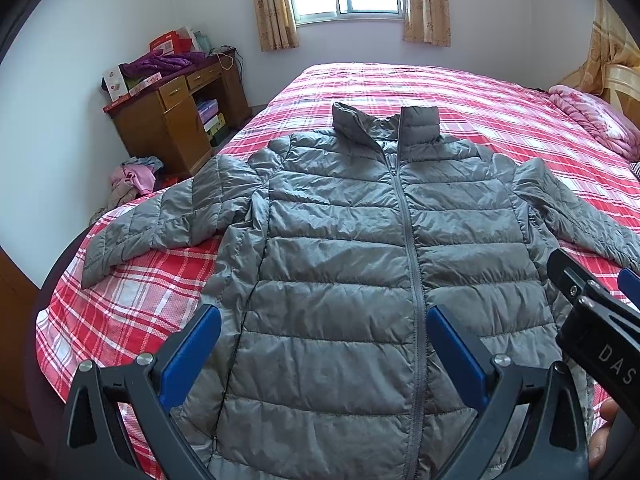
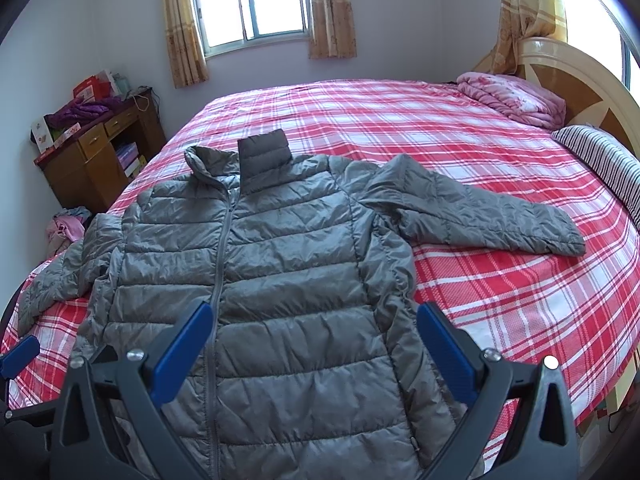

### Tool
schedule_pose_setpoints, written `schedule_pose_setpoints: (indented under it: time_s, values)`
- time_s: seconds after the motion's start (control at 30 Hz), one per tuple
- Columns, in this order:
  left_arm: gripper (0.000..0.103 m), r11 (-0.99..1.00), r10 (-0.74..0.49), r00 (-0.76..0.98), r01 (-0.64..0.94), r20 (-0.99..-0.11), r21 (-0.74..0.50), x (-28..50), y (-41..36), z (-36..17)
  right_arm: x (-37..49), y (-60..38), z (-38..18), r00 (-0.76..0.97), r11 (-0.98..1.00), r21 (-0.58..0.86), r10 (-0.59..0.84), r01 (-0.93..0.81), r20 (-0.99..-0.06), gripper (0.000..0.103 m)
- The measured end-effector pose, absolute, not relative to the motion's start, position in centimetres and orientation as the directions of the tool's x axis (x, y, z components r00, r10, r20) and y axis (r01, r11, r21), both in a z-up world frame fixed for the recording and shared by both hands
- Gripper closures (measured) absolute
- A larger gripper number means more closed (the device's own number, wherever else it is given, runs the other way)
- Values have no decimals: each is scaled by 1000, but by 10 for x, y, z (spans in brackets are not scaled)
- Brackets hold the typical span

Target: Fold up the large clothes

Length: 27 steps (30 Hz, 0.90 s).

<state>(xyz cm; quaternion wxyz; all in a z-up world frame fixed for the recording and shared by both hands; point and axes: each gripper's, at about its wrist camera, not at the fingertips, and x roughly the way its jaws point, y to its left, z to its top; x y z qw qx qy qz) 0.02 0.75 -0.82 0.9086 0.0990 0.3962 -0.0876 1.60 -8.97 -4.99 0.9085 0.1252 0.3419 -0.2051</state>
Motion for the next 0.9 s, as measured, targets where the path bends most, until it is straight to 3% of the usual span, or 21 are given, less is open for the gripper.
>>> schedule_pose_setpoints:
  time_s: [0.9]
  values:
    - [1, 967, -47, 667, 216, -744, 133, 4, 8, -10, 18, -88, -54, 684, 888, 94, -274, 449, -676, 0]
